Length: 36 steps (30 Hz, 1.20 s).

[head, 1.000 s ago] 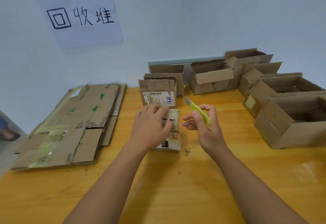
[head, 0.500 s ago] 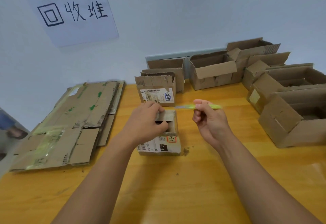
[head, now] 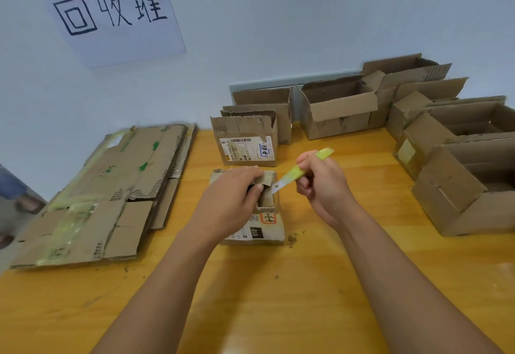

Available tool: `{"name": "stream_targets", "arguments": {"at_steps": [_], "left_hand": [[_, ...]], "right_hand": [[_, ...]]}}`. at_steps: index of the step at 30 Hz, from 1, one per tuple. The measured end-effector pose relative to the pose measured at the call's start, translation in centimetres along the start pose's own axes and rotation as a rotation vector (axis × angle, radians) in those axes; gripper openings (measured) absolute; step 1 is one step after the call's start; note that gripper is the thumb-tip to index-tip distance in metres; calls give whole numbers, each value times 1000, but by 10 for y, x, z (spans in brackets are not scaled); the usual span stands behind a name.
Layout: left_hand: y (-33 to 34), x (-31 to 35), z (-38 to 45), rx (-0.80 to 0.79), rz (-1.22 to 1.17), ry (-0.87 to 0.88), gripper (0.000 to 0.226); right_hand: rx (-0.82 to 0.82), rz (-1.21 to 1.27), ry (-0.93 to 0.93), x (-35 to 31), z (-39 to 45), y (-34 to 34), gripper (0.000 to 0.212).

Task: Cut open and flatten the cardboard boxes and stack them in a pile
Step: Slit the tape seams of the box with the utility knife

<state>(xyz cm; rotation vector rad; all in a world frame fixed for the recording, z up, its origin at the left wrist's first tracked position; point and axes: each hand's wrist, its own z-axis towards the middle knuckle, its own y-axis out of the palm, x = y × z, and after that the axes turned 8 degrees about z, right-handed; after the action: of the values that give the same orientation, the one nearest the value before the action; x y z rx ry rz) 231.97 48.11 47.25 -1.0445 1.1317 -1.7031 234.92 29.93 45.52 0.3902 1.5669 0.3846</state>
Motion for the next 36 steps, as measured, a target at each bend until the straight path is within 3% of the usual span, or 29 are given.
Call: {"name": "stream_targets", "arguments": {"at_steps": [5,14,20,26,30,36], "left_hand": [[5,-3,-1,28,-2,-4,33],[16,-3,-7,113,34,28,40],[20,-3,-11,183,64,61,43],[20,-1,-14,207,49,49,44],[21,-2,-15,202,43,61,45],[20,1,-16,277,-1,50,40]], "right_hand": [[15,-25,14,10,1,-2,13],[73,-123,-62,15,4,-1,24],[30,-160,-61,12,3,5,21],[112,-147,-98,11,3,7,22],[12,-120,-68,16,-2,10,25],[92,-110,-91,13,1,8,20]]}}
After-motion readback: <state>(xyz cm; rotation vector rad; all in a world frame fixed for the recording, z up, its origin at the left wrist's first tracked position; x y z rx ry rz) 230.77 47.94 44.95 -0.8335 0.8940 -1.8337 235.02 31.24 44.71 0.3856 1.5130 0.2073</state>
